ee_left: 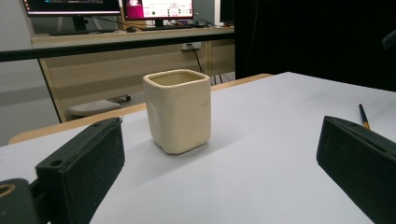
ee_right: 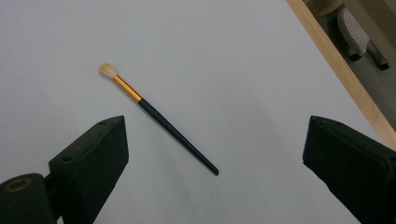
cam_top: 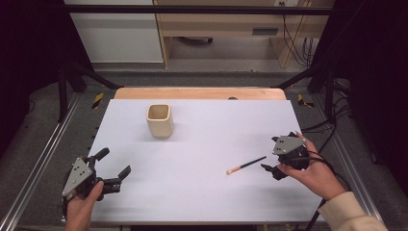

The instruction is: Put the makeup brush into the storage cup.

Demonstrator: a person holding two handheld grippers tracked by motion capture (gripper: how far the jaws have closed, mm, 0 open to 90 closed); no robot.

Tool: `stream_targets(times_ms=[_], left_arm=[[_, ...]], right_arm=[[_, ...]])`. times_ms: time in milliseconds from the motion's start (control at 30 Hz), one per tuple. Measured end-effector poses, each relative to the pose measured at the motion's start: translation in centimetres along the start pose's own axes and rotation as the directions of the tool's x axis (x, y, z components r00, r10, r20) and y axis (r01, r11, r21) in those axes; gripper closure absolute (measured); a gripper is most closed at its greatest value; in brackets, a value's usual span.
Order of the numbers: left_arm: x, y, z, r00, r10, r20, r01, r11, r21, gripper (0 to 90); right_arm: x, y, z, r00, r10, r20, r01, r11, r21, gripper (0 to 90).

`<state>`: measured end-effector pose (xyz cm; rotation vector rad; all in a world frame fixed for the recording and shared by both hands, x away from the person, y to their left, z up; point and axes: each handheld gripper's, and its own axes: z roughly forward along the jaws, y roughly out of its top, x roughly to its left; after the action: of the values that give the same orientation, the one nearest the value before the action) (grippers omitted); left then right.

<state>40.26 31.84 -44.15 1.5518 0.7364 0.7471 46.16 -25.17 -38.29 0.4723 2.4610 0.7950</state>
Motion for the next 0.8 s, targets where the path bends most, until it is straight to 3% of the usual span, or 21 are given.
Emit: stream_targets(times_ms=[33,167,500,567,800], left_arm=[[0.0,0.0,0.0,1.0000,-0.001,-0.001,0.001,1.0000,-0.001,0.4],[0.1,0.0,-0.1,1.0000,-0.004,-0.005,0.004,1.0000,-0.002,0.4],[0.3,0.0,-0.2,1.0000,0.002,-0.005,-0.002,1.0000,0.003,0.4],[0.3,-0.1,-0.2,1.0000,0.000,-0.007,0.000,1.0000,0.001,0.4],[0.4,-0.1,-0.2,1.0000,0.001,-0.010,-0.001,1.0000,0.000,0.4]], right_arm=[[-0.3,0.7,-0.2,0.9995,-0.030,-0.010,0.030,0.999,0.017,7.3],[-0.7,1.9,-0.1,0.9969,-0.072,-0.031,0.073,0.996,0.042,7.3],[-0.9,3.0,1.3,0.9891,-0.118,-0.088,0.124,0.990,0.064,7.5],[-0.9,3.2,1.8,0.9827,-0.149,-0.110,0.159,0.984,0.085,7.7],[-0.8,3.3,2.7,0.9781,-0.163,-0.129,0.176,0.980,0.094,8.1]])
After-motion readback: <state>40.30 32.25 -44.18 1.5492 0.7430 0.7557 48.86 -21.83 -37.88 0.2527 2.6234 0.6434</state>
